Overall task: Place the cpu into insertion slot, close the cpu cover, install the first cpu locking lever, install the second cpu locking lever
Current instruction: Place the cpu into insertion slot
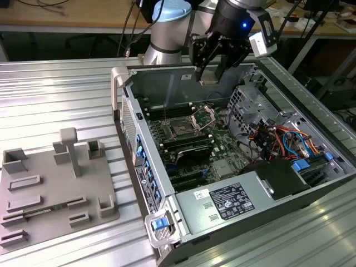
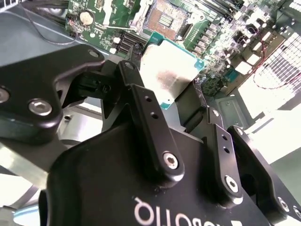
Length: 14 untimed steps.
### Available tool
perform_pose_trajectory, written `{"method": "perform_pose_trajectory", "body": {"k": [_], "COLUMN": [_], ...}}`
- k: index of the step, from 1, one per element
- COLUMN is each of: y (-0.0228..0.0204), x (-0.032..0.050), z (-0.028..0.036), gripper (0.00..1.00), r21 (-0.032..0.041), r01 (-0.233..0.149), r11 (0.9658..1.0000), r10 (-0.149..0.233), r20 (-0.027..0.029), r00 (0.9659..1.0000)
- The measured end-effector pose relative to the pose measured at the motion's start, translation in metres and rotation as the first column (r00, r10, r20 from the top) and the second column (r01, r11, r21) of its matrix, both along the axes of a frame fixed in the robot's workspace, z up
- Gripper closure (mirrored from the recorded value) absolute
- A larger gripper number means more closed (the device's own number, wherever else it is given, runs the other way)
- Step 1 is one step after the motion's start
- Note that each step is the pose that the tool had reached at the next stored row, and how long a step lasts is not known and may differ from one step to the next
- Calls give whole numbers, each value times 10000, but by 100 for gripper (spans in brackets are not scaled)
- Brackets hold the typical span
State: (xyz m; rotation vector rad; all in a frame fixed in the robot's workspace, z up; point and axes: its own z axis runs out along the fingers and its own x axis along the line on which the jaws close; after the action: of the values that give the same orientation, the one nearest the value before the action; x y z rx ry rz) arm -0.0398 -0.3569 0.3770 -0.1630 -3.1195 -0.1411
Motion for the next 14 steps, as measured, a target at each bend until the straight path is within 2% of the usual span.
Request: {"method": "perform_pose_trajectory", "body": {"k": [2, 14], "y": [0, 0], "x": [0, 0], "z": [-1, -1], "gripper": [45, 45], "r21": [1, 1], "r01": [120, 137], "r11": [9999, 9999], "r10": [-120, -137], "r20": [0, 1], "r00": [9999, 9999]}}
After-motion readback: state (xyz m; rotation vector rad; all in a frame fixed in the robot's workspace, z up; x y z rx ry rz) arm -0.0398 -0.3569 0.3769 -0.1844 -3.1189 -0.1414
